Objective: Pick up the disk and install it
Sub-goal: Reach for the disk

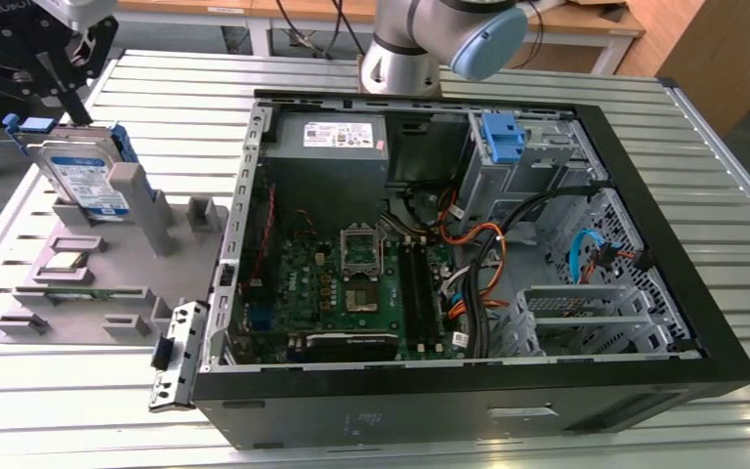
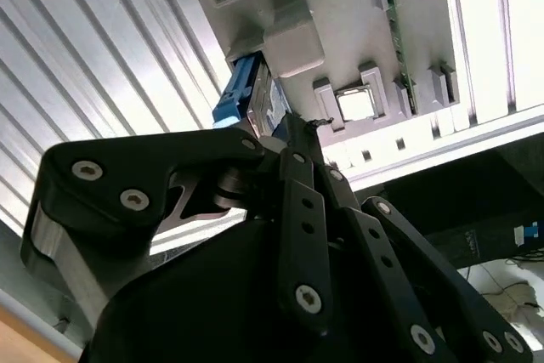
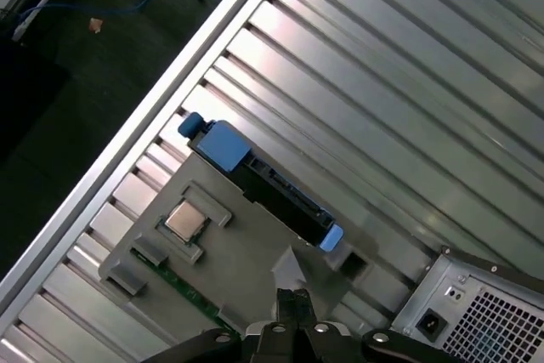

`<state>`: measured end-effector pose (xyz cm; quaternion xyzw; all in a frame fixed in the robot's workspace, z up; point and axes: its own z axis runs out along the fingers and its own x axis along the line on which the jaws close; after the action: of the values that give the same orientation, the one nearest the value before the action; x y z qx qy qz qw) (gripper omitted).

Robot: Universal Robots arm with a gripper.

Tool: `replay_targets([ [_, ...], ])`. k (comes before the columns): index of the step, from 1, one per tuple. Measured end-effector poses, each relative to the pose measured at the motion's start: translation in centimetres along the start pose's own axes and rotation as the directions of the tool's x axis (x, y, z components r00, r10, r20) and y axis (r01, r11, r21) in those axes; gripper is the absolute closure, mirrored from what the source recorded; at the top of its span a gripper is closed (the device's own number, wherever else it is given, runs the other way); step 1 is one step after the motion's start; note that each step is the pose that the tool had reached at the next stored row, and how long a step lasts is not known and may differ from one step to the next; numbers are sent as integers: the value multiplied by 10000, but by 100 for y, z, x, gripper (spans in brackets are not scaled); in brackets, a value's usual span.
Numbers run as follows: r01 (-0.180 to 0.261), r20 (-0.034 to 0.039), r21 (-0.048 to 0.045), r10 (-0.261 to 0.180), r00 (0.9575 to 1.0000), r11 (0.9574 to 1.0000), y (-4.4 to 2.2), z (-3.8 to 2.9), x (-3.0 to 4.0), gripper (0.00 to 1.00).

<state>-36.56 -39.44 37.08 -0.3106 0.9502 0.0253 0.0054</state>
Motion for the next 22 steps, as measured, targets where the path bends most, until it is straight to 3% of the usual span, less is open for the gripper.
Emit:
replay_targets([
  [3,472,-21,-13,-472,9989,9989,0,5,0,90],
  [6,1009,-44,-29,-1009,9949,9949,-1,11,0,90],
  [11,1912,-80,-58,-1912,9815,9815,-1,23,1,90],
  [15,2612,-108,-83,-2613,9652,9652,-1,31,1,90],
  [19,3313,-134,-111,-3314,9434,9435,-2,41,1,90],
  [22,3816,-151,-133,-3818,9241,9242,-2,49,1,90],
])
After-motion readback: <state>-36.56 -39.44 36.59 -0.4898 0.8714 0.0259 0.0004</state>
